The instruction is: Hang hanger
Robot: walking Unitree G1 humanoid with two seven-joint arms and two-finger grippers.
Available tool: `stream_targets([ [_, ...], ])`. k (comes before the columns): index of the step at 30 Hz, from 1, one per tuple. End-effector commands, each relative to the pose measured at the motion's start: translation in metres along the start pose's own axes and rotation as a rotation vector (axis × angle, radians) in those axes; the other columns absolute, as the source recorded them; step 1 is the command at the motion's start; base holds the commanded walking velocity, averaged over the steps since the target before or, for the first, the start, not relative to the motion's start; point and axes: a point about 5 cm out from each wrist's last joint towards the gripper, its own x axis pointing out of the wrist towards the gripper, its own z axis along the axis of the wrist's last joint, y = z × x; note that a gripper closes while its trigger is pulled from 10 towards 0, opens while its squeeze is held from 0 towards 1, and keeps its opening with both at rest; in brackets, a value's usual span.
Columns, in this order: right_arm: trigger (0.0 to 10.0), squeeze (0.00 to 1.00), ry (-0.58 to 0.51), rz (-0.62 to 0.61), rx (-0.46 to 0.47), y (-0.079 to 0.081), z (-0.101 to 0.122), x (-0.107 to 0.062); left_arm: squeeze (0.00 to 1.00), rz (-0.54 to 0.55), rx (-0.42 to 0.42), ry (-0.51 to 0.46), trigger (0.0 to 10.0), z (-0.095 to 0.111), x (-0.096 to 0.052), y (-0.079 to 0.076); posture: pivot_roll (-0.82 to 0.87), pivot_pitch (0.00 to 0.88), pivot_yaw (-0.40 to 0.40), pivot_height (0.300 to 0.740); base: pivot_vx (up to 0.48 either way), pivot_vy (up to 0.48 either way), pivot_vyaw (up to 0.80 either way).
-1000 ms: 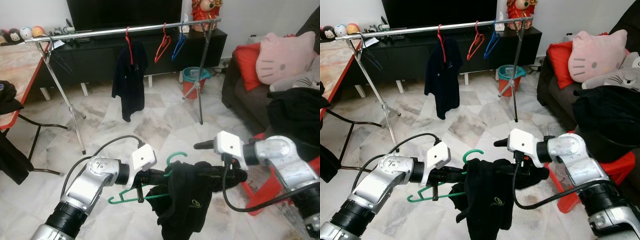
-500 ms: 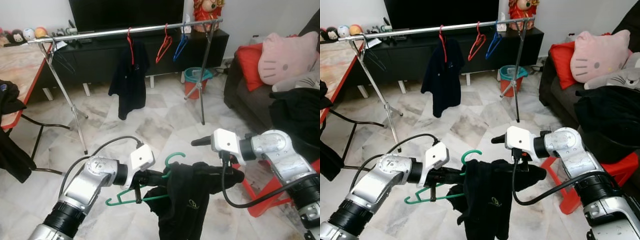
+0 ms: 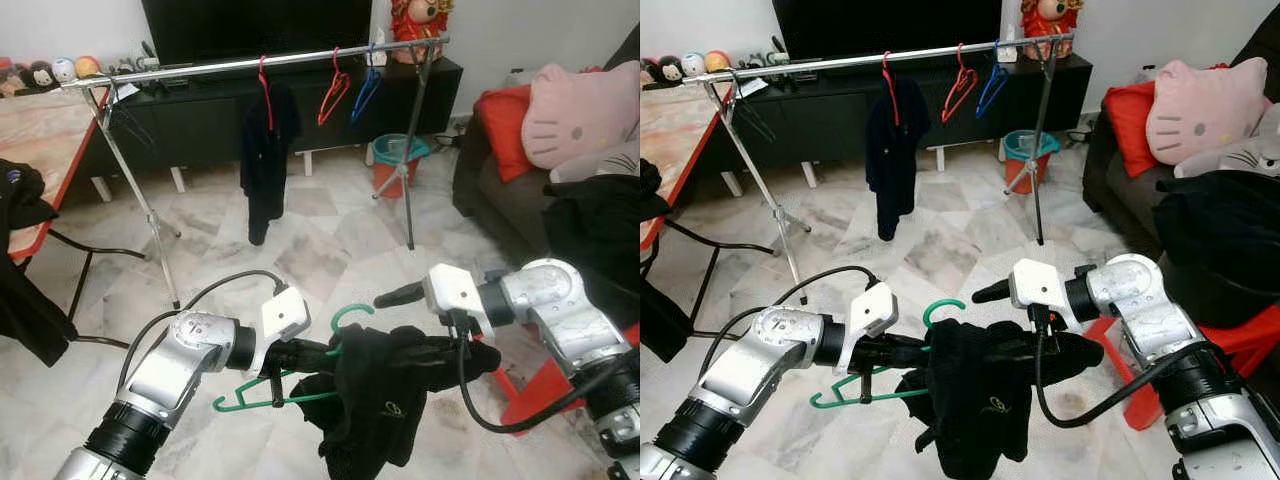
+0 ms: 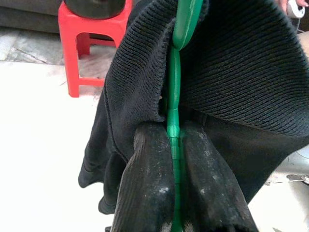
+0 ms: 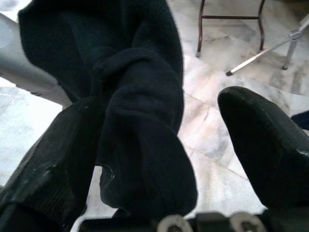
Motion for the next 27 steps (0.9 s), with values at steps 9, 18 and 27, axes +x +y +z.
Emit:
stream_targets([
  [9,10.0,0.0,0.038,0.041,0.027,0.007,-0.015,0.015,0.0,-0.005,0.044,-0.038,10.0,0.014,0.001,0.0,0.1,0.007,0.03,0.74,0.0,0.0,0.0],
  [18,1.9,0.0,0.023,0.048,0.072,0.009,-0.022,0.024,0.0,0.004,0.044,-0.041,10.0,0.014,0.002,0.001,0.12,0.0,0.021,0.74,0.0,0.0,0.0],
  [27,0.0,0.0,0.008,0.053,0.098,0.01,-0.024,0.03,0.0,0.012,0.049,-0.047,10.0,0.015,0.004,0.002,0.12,0.0,0.011,0.74,0.0,0.0,0.0],
])
